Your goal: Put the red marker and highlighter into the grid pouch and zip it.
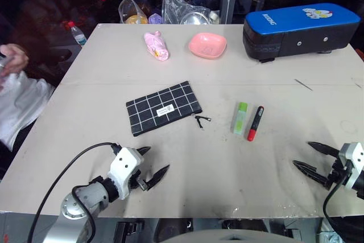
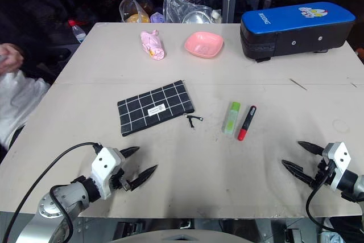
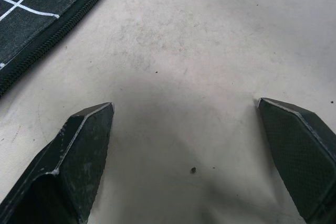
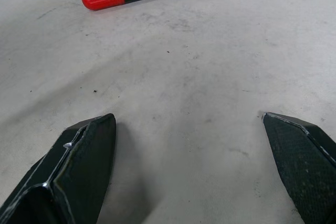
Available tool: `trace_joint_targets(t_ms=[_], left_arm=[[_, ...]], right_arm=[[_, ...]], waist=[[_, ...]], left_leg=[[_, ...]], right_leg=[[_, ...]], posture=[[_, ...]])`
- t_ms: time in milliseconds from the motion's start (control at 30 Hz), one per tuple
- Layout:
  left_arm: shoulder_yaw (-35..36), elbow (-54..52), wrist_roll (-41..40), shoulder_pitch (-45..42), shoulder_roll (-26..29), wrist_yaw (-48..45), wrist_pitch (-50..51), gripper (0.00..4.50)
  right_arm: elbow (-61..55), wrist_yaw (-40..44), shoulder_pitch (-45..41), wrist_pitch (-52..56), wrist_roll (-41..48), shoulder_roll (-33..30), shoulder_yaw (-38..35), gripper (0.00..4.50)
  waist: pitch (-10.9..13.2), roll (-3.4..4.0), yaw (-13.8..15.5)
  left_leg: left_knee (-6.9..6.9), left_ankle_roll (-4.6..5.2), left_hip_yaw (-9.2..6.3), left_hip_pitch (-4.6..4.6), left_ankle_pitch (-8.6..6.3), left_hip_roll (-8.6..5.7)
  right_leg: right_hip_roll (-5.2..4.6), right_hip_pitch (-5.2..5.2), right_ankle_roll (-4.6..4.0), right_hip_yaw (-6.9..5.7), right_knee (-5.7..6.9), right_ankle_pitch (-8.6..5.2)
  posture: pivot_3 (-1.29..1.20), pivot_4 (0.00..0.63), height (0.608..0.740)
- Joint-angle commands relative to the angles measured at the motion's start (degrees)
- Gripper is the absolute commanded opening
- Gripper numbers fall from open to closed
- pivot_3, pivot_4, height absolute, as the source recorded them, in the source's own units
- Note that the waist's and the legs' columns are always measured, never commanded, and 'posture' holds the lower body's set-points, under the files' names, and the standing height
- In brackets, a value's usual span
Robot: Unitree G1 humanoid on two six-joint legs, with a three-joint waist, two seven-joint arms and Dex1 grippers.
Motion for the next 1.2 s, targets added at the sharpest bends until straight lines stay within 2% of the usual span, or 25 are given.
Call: trace_joint_targets(t_ms=[33, 333, 500, 600, 767, 933, 1000, 1133, 1200], left_arm=[[-0.5, 3.2, 1.1, -0.1, -0.4, -1.0, -4.3, 4.47], [1.3, 6.8, 0.1, -1.4, -0.7, -1.8, -9.1, 4.47], [6.0, 12.0, -3.1, -2.6, 0.2, -4.8, -13.2, 4.47], [11.1, 18.3, -4.9, -3.8, 3.2, -9.2, -17.5, 4.47], [16.0, 36.7, -1.6, -11.2, 11.5, -14.7, -29.9, 4.47], [12.5, 53.5, 6.7, -21.5, 17.8, -15.3, -46.3, 4.47], [10.6, 58.0, 9.1, -24.6, 18.7, -15.3, -51.6, 4.47], [1.0, 65.4, 21.1, -37.7, 18.6, -12.0, -68.0, 4.47], [-1.6, 67.4, 22.9, -41.1, 18.0, -11.2, -72.1, 4.47]], right_arm=[[0.4, 1.9, -1.6, 0.1, 0.8, -1.1, -0.6, 4.50], [-0.3, 2.8, -4.1, 0.8, 0.3, -0.2, 0.8, 4.50], [-4.8, 4.4, -4.1, 3.0, 3.0, -0.1, 0.9, 4.50], [-9.2, 4.6, -4.1, 5.6, 4.9, 0.1, 1.3, 4.50], [-18.0, 2.1, -5.9, 11.2, 7.7, 0.8, 3.6, 4.50], [-24.3, -1.4, -8.3, 16.8, 9.8, 1.8, 5.7, 4.50], [-25.5, -2.8, -9.0, 18.3, 10.3, 2.4, 6.0, 4.50], [-26.6, -4.2, -11.0, 19.5, 10.1, 2.6, 6.8, 4.50], [-26.6, -4.2, -11.0, 19.5, 9.7, 2.5, 6.7, 4.50]], waist=[[0.0, 0.01, 0.0], [0.0, 0.02, 0.1], [0.0, 0.01, 0.0], [0.1, -0.05, -0.2], [0.1, -0.06, -0.2], [0.1, -0.16, 0.0], [0.1, -0.17, 0.0], [0.2, -0.16, 0.9], [0.1, -0.17, 1.1]], left_leg=[[0.00, 0.00, 0.00, 0.00, 0.00, 0.00], [0.00, 0.01, 0.01, 0.01, 0.01, 0.00], [0.00, 0.01, 0.01, 0.02, 0.02, 0.02], [0.00, 0.00, -0.01, 0.03, 0.02, 0.10], [0.00, -0.03, -0.09, 0.01, 0.04, 0.19], [0.01, -0.04, -0.06, -0.06, 0.04, 0.16], [0.01, -0.03, -0.04, -0.10, 0.04, 0.13], [-0.01, -0.04, -0.03, -0.15, 0.04, 0.08], [-0.01, -0.05, 0.03, -0.15, 0.04, 0.07]], right_leg=[[0.00, 0.00, 0.00, 0.00, 0.00, 0.00], [0.08, 0.01, 0.01, -0.05, 0.01, 0.00], [0.13, 0.01, 0.03, -0.06, 0.03, 0.01], [0.26, 0.00, 0.03, -0.07, 0.06, 0.01], [0.38, -0.02, 0.02, -0.19, 0.08, 0.01], [0.26, -0.08, 0.04, -0.23, 0.04, 0.02], [0.20, -0.08, 0.21, -0.24, -0.01, 0.11], [0.08, -0.08, 0.26, -0.38, 0.01, 0.15], [0.04, -0.09, 0.26, -0.44, 0.07, 0.15]], posture=[[0.00, 0.150, 0.737], [0.00, 0.150, 0.737], [0.00, 0.150, 0.737], [0.00, 0.150, 0.737], [0.00, 0.150, 0.737], [0.00, 0.150, 0.737], [0.00, 0.150, 0.737], [0.00, 0.150, 0.737], [0.00, 0.150, 0.737]])
